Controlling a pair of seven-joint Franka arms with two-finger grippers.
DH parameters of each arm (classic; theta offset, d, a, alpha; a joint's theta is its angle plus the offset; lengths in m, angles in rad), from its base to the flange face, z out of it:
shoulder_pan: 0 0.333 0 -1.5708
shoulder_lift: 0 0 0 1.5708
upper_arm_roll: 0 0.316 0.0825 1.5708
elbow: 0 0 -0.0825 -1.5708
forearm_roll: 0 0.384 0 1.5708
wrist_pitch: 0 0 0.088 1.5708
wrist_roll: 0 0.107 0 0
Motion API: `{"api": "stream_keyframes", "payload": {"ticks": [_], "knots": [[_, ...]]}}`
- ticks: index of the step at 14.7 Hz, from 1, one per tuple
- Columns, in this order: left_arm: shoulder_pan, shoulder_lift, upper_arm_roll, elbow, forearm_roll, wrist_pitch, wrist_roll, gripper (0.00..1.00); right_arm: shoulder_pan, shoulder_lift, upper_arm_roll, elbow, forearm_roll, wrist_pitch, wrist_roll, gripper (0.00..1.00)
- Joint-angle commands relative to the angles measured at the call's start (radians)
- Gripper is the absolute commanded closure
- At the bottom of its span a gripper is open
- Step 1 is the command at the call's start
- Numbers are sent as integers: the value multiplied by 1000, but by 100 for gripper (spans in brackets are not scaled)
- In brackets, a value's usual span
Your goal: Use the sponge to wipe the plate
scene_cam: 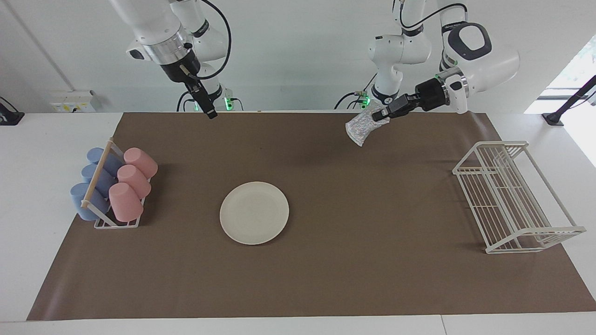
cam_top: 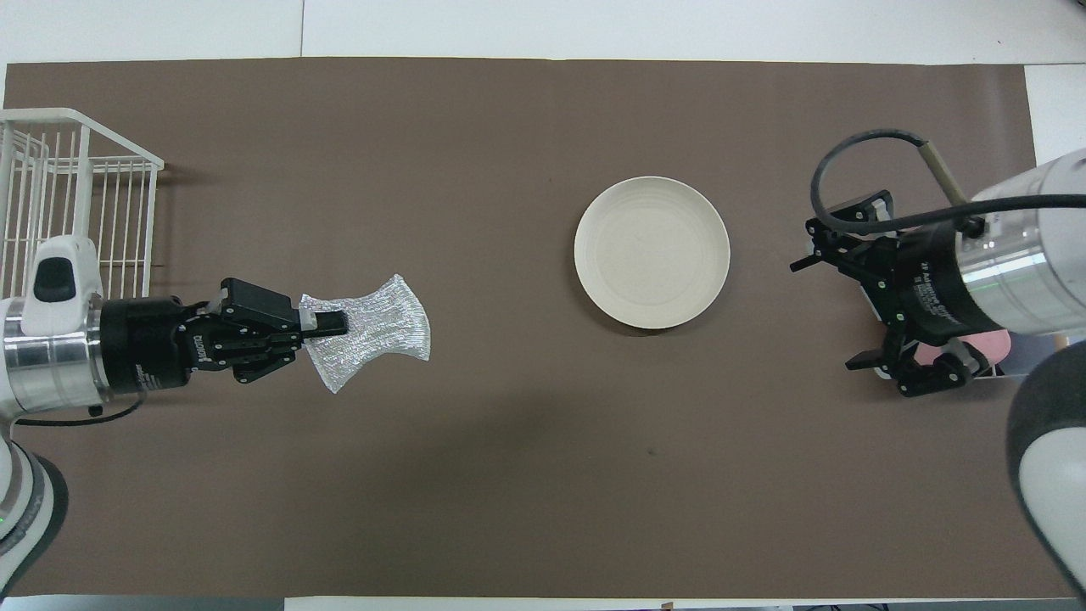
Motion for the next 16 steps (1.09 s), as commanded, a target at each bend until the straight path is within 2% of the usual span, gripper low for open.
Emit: {"api": "stream_keyframes", "payload": {"ticks": [1, 3, 5, 8, 10, 13, 16], "knots": [[-43, -56, 11, -86, -97, 38, 119, 100, 89, -15, 6, -22, 18, 69, 184, 0], [-85, -63, 11, -121, -134, 38, 180, 100, 141, -8, 6, -22, 18, 110, 274, 0], [-103, -68, 11, -170, -221, 39, 315, 100, 194, 1, 6, -23, 19, 144, 337, 0], [-169, -71, 10, -212, -301, 78, 390, 100, 297, 24, 6, -34, 42, 241, 486, 0], [-171, -69, 8, -218, -352, 82, 402, 100, 337, 27, 6, -57, 71, 299, 577, 0], [-169, -68, 10, -217, -360, 81, 402, 100, 411, 65, 6, -63, 70, 354, 632, 0], [-169, -69, 11, -218, -360, 78, 402, 100, 417, 82, 6, -91, 70, 417, 634, 0]]}}
